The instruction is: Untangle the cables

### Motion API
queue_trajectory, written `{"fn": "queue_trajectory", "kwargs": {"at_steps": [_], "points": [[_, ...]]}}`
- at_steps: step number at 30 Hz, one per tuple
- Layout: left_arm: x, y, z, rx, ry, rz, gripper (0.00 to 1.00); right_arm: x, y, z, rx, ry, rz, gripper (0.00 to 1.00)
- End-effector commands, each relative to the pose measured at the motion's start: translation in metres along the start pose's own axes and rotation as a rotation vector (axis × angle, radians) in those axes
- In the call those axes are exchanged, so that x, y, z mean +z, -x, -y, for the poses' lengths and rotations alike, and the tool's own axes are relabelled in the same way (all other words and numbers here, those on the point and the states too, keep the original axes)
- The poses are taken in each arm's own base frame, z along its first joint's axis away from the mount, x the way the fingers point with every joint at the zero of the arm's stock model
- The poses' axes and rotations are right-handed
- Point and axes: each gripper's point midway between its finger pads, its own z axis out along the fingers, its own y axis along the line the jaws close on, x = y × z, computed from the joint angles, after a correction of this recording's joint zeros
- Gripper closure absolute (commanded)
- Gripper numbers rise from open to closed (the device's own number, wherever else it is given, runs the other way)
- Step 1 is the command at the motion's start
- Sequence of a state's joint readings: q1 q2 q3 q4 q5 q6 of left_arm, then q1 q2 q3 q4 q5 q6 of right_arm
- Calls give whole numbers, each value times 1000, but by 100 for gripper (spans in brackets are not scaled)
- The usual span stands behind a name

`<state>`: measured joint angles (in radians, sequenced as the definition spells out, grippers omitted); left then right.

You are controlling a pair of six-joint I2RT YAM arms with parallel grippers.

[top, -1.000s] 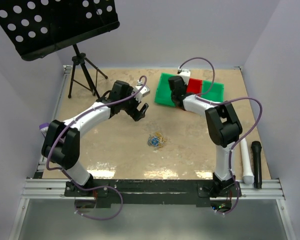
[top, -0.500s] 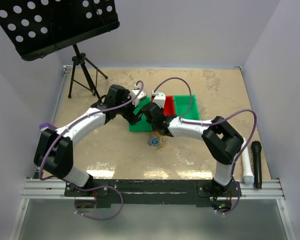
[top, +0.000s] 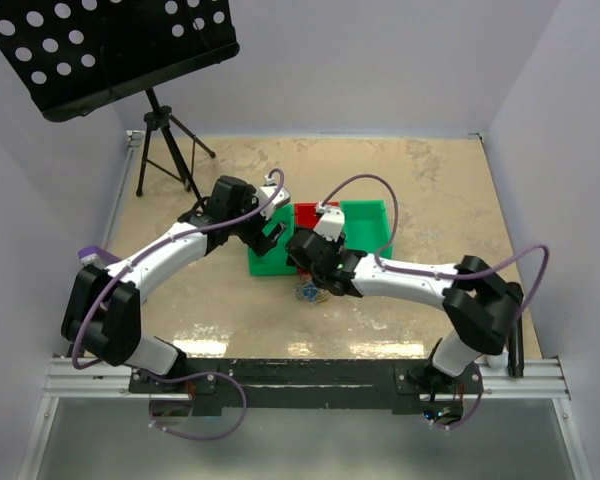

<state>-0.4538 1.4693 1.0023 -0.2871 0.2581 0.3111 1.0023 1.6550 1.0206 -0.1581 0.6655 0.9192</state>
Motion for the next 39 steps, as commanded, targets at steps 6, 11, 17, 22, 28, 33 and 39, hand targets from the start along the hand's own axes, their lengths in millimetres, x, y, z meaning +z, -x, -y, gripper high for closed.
{"fn": "queue_trajectory", "kwargs": {"at_steps": [6, 11, 17, 22, 28, 33, 39], "points": [[-13, 13, -3, 9, 16, 34, 0, -54, -24, 3, 56, 142, -36, 33], [-22, 18, 3, 6, -4, 47, 0, -42, -57, 6, 12, 136, -86, 35], [-30, 11, 9, 12, -22, 26, 0, -29, -62, -1, -22, 131, -73, 46], [-33, 6, 13, 18, -38, 18, 0, -42, -77, -6, -55, 177, -112, 75], [-35, 5, 22, 26, -84, 18, 0, -81, -113, -19, -108, 253, -207, 88], [-38, -6, 45, 73, -179, -9, 0, -108, -135, -21, -99, 301, -282, 75], [-38, -25, 60, 126, -237, -55, 0, -123, -103, -23, -42, 303, -236, 39]]}}
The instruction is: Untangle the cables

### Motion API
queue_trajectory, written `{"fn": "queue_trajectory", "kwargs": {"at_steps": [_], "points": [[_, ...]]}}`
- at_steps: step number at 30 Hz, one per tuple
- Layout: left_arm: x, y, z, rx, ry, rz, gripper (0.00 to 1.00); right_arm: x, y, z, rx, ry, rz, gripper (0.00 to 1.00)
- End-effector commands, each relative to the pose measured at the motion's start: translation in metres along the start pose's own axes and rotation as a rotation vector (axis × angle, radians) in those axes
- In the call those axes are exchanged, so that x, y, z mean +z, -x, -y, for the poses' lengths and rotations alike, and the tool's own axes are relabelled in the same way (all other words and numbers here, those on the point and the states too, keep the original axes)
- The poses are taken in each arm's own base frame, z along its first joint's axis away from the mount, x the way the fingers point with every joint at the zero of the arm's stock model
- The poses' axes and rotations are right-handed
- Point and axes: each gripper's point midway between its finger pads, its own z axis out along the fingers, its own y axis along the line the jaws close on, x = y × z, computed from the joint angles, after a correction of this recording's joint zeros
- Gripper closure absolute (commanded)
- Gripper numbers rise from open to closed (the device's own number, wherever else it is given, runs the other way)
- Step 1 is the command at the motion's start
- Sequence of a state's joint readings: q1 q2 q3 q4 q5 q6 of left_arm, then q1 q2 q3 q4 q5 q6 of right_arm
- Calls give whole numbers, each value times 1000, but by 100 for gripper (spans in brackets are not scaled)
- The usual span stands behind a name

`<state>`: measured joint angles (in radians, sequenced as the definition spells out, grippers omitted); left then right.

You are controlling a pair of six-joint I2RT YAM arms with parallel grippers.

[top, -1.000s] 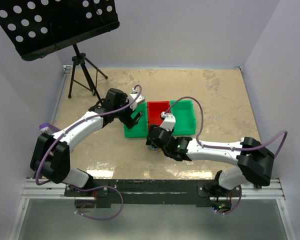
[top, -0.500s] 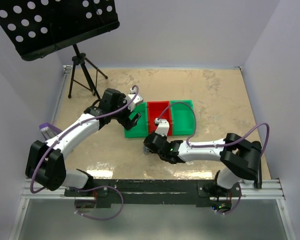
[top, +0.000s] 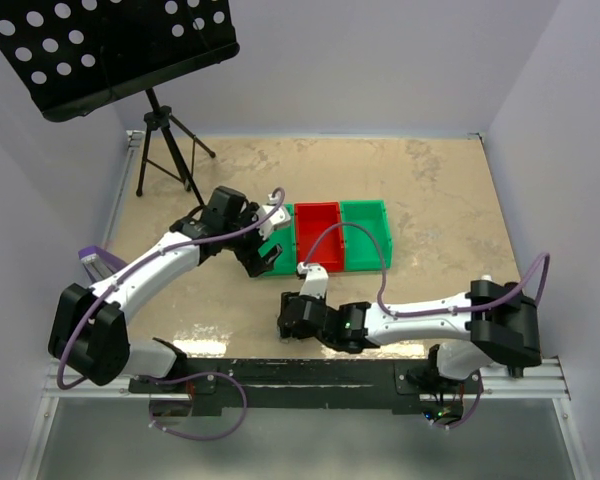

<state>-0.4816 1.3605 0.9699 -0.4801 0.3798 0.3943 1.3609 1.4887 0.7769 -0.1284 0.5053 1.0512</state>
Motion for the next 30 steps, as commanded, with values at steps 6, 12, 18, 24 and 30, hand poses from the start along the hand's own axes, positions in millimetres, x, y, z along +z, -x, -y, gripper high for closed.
{"fn": "queue_trajectory", "kwargs": {"at_steps": [6, 12, 18, 24, 30], "points": [[-10, -17, 33, 110, -153, -31, 0, -39, 28, 16, 135, -32, 52, 42], [-8, -31, 66, 191, -246, -44, 0, -39, -2, 45, 177, -64, -24, 51], [6, -42, 93, 255, -292, -89, 2, -24, -15, 60, 215, -90, -49, 53], [10, -48, 109, 310, -338, -117, 4, -24, -9, 55, 191, -72, -40, 57], [21, -60, 128, 368, -391, -177, 8, -21, -11, 44, 167, -27, -60, 62]]}}
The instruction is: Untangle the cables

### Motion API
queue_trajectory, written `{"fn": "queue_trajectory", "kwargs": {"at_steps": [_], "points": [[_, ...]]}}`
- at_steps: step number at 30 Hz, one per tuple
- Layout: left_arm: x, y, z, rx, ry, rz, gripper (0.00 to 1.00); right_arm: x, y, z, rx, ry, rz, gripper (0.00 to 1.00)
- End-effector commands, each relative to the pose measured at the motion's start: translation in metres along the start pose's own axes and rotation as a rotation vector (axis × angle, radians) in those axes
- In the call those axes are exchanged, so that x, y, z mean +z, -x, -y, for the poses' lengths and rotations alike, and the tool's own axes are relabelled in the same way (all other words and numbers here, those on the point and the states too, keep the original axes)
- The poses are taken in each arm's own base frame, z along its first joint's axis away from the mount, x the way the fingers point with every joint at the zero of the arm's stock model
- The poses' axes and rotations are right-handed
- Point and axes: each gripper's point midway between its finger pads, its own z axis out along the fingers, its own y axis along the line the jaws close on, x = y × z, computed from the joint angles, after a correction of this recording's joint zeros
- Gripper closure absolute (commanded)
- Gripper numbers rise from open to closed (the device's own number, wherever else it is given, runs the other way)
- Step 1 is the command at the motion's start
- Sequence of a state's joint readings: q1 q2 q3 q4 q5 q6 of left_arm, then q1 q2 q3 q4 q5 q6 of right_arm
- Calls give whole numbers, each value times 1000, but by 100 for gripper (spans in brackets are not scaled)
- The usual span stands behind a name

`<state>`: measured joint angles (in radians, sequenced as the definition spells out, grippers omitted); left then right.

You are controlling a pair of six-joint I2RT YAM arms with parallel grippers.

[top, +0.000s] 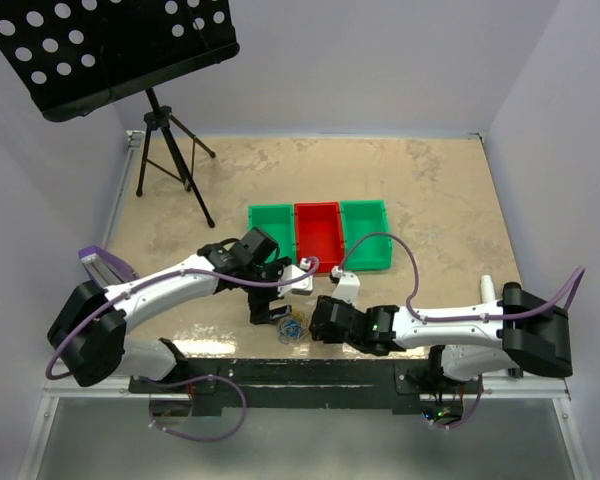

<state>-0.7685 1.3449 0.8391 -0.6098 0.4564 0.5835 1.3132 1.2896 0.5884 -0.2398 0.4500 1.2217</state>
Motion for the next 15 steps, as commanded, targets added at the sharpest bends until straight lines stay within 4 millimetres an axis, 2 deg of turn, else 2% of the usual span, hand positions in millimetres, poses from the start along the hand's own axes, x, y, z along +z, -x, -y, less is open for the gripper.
{"fn": "queue_trajectory", "kwargs": {"at_steps": [1, 4, 7, 15], "points": [[13, -3, 8, 65, -35, -40, 8, 1, 2, -19, 2, 56, -3, 63], [20, -8, 13, 88, -52, -69, 8, 5, -1, -19, -5, 54, -12, 63], [28, -15, 8, 87, -39, -94, 9, 8, -4, -19, -8, 55, -19, 63], [41, -14, -1, 120, -7, -88, 23, 8, -5, -16, -1, 49, -18, 76]]}}
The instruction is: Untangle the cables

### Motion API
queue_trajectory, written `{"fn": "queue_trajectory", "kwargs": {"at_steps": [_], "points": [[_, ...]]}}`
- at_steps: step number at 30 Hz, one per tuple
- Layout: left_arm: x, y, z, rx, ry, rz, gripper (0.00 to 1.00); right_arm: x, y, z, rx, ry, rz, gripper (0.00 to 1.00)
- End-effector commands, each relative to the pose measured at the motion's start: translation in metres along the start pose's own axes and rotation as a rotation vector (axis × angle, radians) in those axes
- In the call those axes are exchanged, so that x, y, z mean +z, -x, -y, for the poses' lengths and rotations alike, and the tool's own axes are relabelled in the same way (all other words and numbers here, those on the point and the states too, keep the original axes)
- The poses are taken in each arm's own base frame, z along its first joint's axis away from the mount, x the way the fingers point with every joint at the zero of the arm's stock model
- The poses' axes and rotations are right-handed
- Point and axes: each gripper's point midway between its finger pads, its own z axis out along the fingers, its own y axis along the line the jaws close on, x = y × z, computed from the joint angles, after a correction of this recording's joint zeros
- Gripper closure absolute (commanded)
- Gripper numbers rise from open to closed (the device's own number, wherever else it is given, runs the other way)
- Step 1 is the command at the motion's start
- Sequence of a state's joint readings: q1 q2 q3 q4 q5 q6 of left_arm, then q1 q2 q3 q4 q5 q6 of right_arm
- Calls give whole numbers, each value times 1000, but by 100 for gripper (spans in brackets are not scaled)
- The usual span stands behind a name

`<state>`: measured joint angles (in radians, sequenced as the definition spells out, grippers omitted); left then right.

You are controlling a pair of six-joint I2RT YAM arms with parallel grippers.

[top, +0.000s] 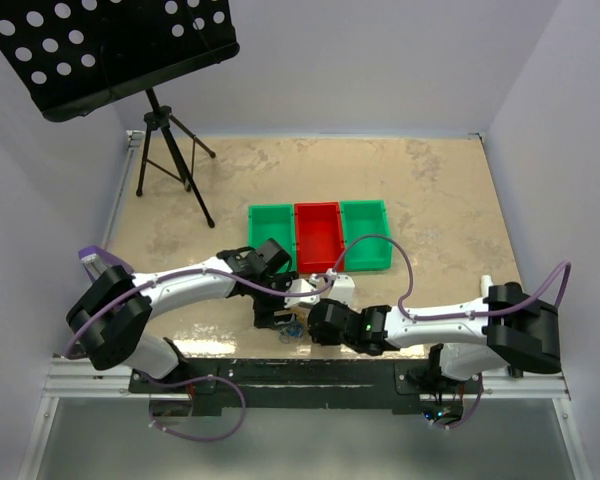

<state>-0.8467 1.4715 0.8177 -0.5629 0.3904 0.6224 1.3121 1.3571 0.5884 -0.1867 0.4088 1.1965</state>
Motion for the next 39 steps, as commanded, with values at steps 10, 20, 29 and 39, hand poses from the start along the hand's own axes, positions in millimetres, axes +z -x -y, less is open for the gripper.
{"fn": "queue_trajectory", "kwargs": {"at_steps": [10, 20, 29, 39], "points": [[5, 22, -5, 126, 13, 106, 71, -7, 7, -10, 83, 63, 22, 89], [-16, 25, -4, 128, 62, 118, 100, -15, 8, 6, 110, 29, 33, 98], [-12, 21, -7, 106, 58, 99, 82, -17, 10, 9, 113, 22, 44, 100], [7, 21, -15, 41, 13, 40, 53, -15, 13, 8, 114, 26, 60, 98]]}}
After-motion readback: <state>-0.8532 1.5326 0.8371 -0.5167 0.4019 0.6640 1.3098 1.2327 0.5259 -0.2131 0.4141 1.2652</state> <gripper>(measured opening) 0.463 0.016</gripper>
